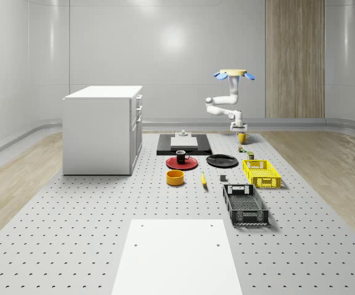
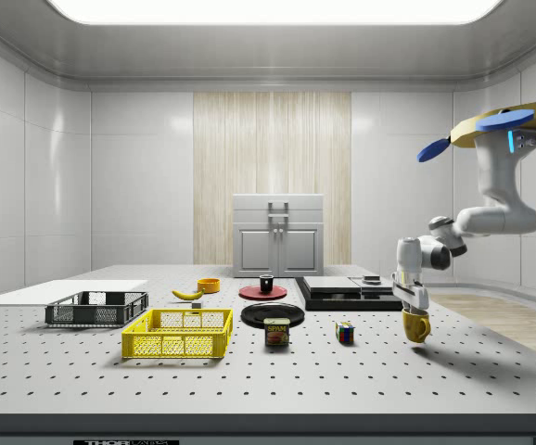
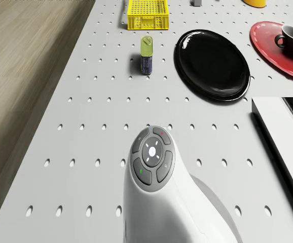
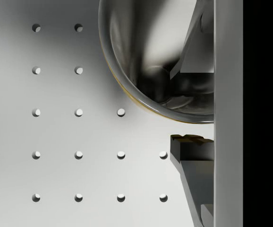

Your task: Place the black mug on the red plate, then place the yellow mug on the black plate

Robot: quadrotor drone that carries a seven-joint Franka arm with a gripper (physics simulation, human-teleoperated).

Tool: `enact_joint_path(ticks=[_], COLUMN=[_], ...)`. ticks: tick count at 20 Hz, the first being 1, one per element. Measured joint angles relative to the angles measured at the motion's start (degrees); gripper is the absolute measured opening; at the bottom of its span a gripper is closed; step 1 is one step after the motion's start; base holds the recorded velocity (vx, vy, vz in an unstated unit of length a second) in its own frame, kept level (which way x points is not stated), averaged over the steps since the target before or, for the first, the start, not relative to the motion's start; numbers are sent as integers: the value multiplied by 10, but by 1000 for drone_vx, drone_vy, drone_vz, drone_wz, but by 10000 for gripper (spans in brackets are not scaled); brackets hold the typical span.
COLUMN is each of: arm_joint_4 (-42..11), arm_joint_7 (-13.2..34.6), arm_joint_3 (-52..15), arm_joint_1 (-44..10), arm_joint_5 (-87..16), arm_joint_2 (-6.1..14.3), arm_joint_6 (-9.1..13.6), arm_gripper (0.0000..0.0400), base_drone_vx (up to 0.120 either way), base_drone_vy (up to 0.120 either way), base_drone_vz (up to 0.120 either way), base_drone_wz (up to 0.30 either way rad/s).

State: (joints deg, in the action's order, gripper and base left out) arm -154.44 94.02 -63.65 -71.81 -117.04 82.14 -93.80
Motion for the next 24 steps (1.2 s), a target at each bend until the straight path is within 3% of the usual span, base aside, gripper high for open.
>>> enact_joint_path(ticks=[3,6,24], arm_joint_4=[-7,-10,-14], arm_joint_7=[1,1,4], arm_joint_3=[-14,-22,-32], arm_joint_1=[3,4,3], arm_joint_5=[13,21,32], arm_joint_2=[1,3,9], arm_joint_6=[7,11,10], arm_gripper=[112,111,110], base_drone_vx=[13,120,120], base_drone_vy=[0,-120,-120], base_drone_vz=[120,107,0], base_drone_wz=[0,0,0])
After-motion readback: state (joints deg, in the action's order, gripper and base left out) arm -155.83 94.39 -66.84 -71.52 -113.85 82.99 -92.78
